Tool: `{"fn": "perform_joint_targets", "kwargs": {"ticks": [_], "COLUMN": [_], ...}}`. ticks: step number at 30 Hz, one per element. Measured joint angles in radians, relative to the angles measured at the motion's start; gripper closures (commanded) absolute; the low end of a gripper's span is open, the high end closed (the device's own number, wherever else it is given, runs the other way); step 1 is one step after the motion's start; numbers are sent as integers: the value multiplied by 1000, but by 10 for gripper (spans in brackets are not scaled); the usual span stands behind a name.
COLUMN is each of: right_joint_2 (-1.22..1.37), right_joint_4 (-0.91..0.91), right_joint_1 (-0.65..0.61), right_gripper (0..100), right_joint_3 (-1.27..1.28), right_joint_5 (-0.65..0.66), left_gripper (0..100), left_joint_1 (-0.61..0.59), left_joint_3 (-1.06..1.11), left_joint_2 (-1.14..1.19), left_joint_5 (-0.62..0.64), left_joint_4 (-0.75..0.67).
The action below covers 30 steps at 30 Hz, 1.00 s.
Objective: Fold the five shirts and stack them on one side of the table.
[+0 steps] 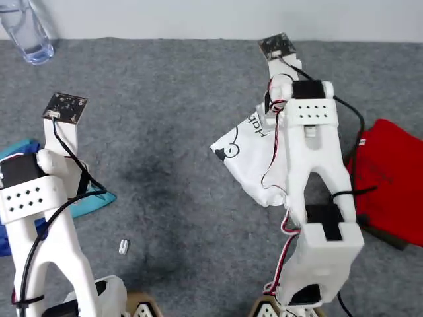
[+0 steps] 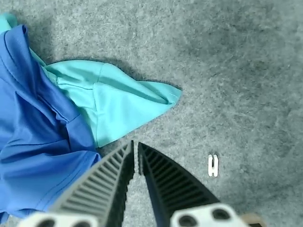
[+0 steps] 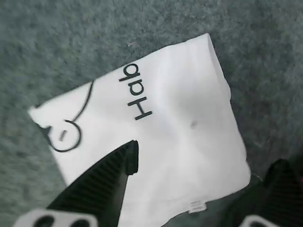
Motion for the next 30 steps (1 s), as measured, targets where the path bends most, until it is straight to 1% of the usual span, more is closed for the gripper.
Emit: {"fn": "perform_joint_targets", "kwargs": {"ticks": [5, 9, 12, 14, 17, 20, 24, 27, 30], "right_joint_2": [-58, -69, -69, -86, -166, -299, -479, -508, -482], "right_joint_4": [141, 265, 342, 379, 387, 310, 87, -69, -138], "right_joint_1": [-26, -64, -89, -94, -98, -106, -101, -104, -81], "right_gripper": [584, 586, 588, 615, 662, 646, 585, 555, 553], "right_joint_3": [0, 0, 0, 0, 52, 193, 433, 562, 585], "right_joint_5": [-238, -387, -468, -503, -531, -545, -549, -586, -637], "left_gripper": [988, 988, 988, 988, 988, 988, 988, 988, 988], "left_joint_1": [0, 0, 0, 0, 0, 0, 0, 0, 0], "left_joint_3": [0, 0, 0, 0, 0, 2, 2, 2, 2], "left_joint_2": [0, 0, 0, 0, 0, 0, 0, 0, 0], "left_joint_5": [0, 0, 0, 0, 0, 0, 0, 0, 0], "left_joint_4": [0, 0, 0, 0, 0, 0, 0, 0, 0]}}
